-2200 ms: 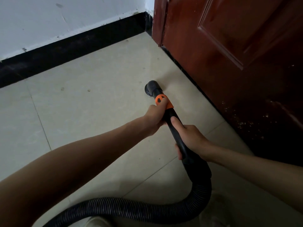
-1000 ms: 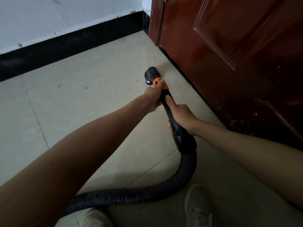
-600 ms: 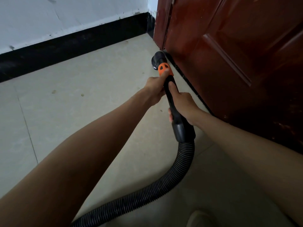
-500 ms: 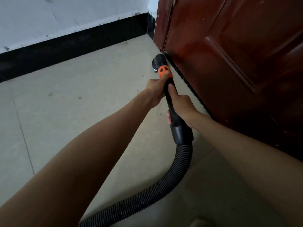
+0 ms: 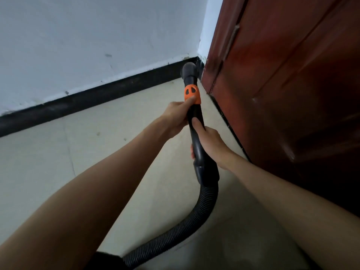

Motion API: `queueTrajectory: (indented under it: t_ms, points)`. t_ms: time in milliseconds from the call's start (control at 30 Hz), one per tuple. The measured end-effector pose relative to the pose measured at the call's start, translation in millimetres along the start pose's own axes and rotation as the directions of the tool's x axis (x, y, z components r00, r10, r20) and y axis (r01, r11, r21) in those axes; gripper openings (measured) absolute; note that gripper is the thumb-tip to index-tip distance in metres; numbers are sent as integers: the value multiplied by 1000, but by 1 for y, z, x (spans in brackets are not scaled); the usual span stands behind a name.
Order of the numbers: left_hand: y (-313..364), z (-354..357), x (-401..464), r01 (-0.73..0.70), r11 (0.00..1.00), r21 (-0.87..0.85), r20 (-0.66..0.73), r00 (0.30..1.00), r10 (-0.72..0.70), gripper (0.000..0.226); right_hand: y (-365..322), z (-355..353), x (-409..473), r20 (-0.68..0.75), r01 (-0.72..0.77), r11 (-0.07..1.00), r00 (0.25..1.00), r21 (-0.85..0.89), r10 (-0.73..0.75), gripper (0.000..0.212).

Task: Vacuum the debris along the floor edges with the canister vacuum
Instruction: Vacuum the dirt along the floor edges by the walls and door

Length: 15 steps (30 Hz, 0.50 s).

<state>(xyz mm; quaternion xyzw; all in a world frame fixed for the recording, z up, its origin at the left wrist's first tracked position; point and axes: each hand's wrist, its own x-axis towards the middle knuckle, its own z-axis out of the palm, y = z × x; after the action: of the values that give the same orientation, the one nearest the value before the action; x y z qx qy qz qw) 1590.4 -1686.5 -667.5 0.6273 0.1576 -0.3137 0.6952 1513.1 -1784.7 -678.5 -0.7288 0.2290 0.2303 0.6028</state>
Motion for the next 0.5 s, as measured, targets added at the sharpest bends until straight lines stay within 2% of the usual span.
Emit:
queueTrajectory:
  t_ms: [133,267,400,500]
  points:
    - [75,-20,-62,-133,991,-8,3,991,133,26,-69,9,-48,4,110,994,994,6,-110,35]
    - [146,-48,-143,-179,983,29,-17,984,180,27,-146,26,-113,86,158,987,984,-20,-156,21]
    - [220,-74,-232,-185,981,52,-79,979,189,31,-233,49,-183,180,162,986,972,-37,-153,18]
    - [271,-97,-305,-196,979,53,-148,968,202,37,-296,72,-243,235,160,986,961,-54,-143,25]
